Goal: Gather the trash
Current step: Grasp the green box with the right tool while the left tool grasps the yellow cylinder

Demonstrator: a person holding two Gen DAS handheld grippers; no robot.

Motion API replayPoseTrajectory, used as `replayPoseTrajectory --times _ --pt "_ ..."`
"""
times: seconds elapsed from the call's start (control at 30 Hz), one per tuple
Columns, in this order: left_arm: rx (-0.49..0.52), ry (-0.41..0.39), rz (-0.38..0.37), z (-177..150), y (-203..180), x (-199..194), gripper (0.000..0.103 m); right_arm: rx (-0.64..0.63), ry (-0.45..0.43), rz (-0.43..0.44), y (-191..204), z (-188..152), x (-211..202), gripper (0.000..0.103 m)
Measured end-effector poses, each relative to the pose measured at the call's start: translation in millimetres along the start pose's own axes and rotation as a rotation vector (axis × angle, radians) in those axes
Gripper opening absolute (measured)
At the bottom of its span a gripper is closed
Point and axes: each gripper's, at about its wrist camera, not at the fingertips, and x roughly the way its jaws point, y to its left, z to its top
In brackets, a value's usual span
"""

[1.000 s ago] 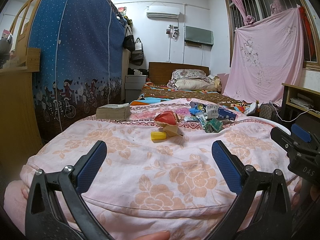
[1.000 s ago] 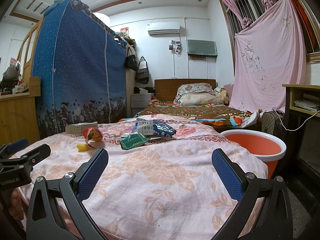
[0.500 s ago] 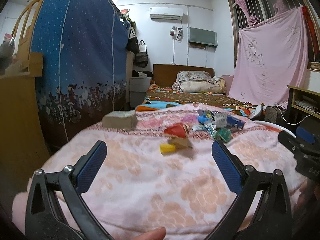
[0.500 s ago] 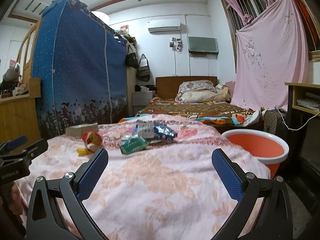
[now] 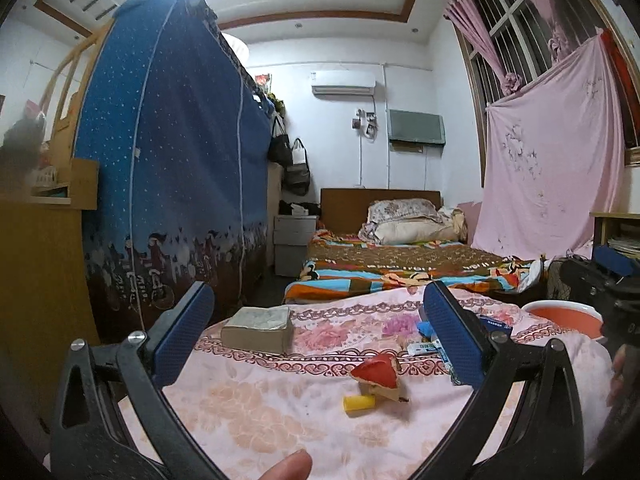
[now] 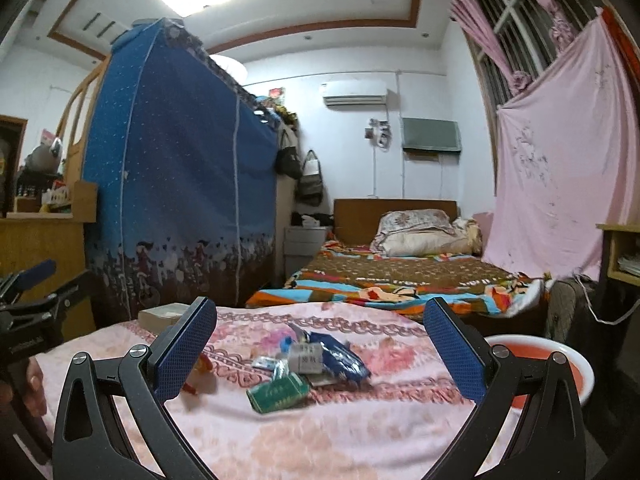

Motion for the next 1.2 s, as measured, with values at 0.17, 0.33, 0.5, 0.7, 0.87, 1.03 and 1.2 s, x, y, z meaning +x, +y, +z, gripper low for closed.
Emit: replayPoseTrajectory --times 0.17,0.33,0.5,0.7,0.87,1.03,1.2 --pt "-0.040 0.132 -0.042 -7.6 7.7 23.7 0.091 -0.014 0.084 0.048 2.3 1.8 28.3 0.103" --pt "-0.033 0.257 -0.047 -24.8 3.2 41.1 0.090 -0.044 0.216 0.064 6.6 -7.9 55.3 0.103" --pt "-0.044 0.395 -0.095 -39.4 -0.4 59.8 0.075 -0.029 0.348 0.076 7.8 -22.9 77.0 0.103" --pt "-0.046 0.560 -0.174 -60.2 -10.4 79.5 0.052 -0.010 0.466 0.118 6.2 -36.2 95.8 0.087" --pt "-0.033 0.639 -0.225 -68.6 -17.5 92.8 0.037 -0.025 0.589 0.164 12.5 -49.7 116.3 0.079" --pt "-0.031 0.707 -0.252 -76.1 -21.2 103.4 0.033 -0.003 0.673 0.211 12.5 -56.0 132.0 0.079" --pt "-0.029 0.707 -0.260 -75.6 -21.6 102.9 0.030 -0.007 0.726 0.236 16.7 -63.7 141.9 0.062"
